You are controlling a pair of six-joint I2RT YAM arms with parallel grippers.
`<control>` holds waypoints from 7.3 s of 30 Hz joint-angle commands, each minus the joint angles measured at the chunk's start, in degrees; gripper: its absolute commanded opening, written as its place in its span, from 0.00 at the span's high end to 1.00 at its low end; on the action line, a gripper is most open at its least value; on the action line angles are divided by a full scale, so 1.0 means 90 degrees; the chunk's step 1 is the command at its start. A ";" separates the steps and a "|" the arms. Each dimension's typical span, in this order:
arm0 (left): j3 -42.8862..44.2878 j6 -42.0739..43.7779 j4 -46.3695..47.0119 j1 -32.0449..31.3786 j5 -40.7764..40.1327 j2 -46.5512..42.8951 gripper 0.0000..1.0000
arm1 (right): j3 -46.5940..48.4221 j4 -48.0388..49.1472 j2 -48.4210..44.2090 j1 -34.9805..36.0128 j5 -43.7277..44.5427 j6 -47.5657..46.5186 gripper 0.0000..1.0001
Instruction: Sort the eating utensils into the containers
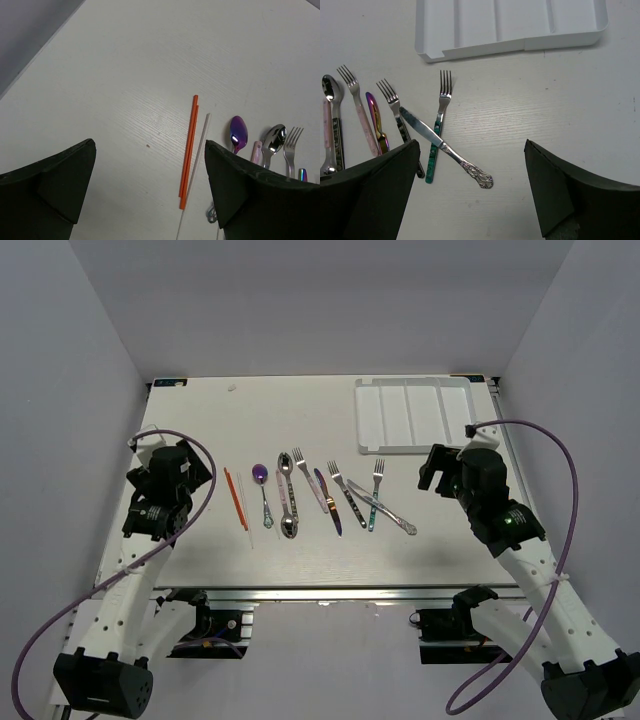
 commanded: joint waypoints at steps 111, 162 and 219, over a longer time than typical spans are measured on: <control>-0.0092 0.0231 0.0455 0.0265 0.1314 0.0080 0.02 | 0.6729 0.1605 0.9081 -0.0011 -0.0667 -0.0964 0.88; -0.0131 0.0231 0.0406 0.0392 0.1500 0.0304 0.02 | 0.3886 0.0863 0.7792 0.2900 0.0085 0.0022 0.56; -0.0141 0.0241 0.0396 0.0402 0.1441 0.0148 0.02 | 0.4677 0.0844 0.6951 0.1270 -0.1262 0.0208 1.00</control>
